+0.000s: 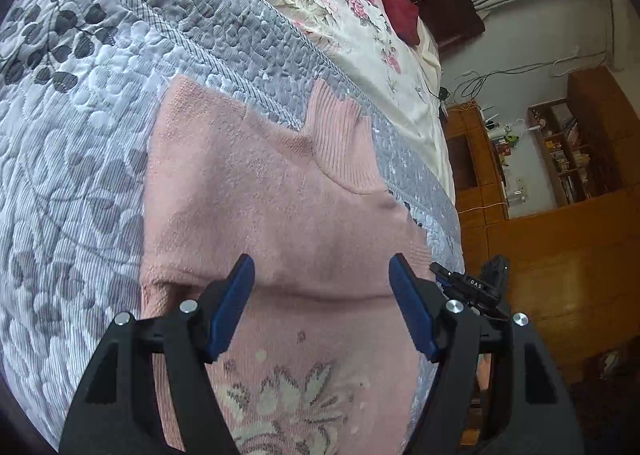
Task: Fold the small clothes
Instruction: 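Lay the second sleeve across the sweater body with the right tool and release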
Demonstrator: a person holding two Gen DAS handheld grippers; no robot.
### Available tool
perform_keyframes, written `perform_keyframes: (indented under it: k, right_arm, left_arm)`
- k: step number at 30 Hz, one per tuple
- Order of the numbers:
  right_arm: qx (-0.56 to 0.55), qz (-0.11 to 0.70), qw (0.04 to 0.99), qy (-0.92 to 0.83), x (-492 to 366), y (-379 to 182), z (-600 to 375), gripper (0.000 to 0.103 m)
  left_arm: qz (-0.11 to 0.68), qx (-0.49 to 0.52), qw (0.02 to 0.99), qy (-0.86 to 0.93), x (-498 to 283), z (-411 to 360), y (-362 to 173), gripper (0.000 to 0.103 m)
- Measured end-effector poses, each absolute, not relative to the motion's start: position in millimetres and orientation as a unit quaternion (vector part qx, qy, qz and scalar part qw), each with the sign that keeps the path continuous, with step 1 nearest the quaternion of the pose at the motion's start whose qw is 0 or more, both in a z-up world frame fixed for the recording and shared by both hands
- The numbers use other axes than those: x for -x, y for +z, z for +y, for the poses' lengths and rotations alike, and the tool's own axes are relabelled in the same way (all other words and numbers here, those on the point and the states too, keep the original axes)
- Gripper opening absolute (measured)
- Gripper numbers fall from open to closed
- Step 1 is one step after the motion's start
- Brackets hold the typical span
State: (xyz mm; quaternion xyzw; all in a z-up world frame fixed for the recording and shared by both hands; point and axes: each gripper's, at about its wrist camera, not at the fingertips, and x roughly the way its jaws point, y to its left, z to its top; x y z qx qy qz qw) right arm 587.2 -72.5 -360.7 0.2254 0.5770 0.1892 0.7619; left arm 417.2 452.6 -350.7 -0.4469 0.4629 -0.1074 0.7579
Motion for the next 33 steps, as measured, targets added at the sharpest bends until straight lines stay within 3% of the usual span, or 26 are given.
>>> perform_keyframes:
  k: [3,7,9,10,11,13,14,17,20,21,22,23,27,31,33]
  right_arm:
    - [-0.245,0.553,0.766,0.218,-589,-346,-72,0.021]
    - [-0.244,0.595,0.727,0.241,-599,-380,-53,0.022]
    - [-0.235,0.608,0.724,0.227,-602,-399,-56,0.008]
    - [-0.238,0.608,0.723,0.226,-603,-404,-60,0.003]
    - [-0.246,0.607,0.721,0.226,-602,-406,-64,0.001]
    - [-0.252,0.600,0.723,0.233,-596,-398,-68,0.006]
    - [-0.255,0.596,0.721,0.245,-592,-392,-67,0.014]
    - [-0.265,0.589,0.700,0.305,-573,-378,-49,0.016]
    - [-0.245,0.614,0.679,0.320,-560,-395,-24,0.016]
    - [-0.225,0.623,0.685,0.303,-558,-404,-20,0.007]
    - [-0.217,0.627,0.690,0.290,-557,-410,-21,0.001]
    - [-0.221,0.627,0.692,0.281,-557,-411,-22,0.000]
    - [-0.221,0.608,0.690,0.326,-547,-385,0,0.015]
    - [-0.198,0.627,0.673,0.339,-549,-397,28,0.016]
    - [-0.191,0.639,0.670,0.326,-558,-408,23,0.007]
  left_arm:
    - [0.454,0.471,0.744,-0.136,-451,463,-358,0.073]
    - [0.475,0.476,0.731,-0.112,-488,474,-391,0.073]
    - [0.503,0.465,0.724,-0.076,-496,477,-413,0.071]
    - [0.514,0.459,0.721,-0.066,-497,478,-422,0.062]
    - [0.518,0.453,0.723,-0.064,-496,478,-424,0.060]
    - [0.514,0.446,0.729,-0.078,-492,476,-413,0.060]
    - [0.507,0.444,0.731,-0.105,-487,471,-403,0.060]
    - [0.496,0.428,0.729,-0.199,-467,442,-383,0.060]
    - [0.526,0.407,0.717,-0.209,-458,418,-401,0.057]
    - [0.548,0.389,0.716,-0.189,-457,412,-412,0.054]
    - [0.567,0.373,0.715,-0.168,-456,409,-422,0.042]
    - [0.572,0.372,0.714,-0.160,-456,408,-424,0.042]
    - [0.530,0.382,0.720,-0.233,-460,386,-395,0.050]
    - [0.554,0.355,0.717,-0.230,-475,358,-410,0.055]
    - [0.580,0.353,0.704,-0.207,-477,358,-432,0.046]
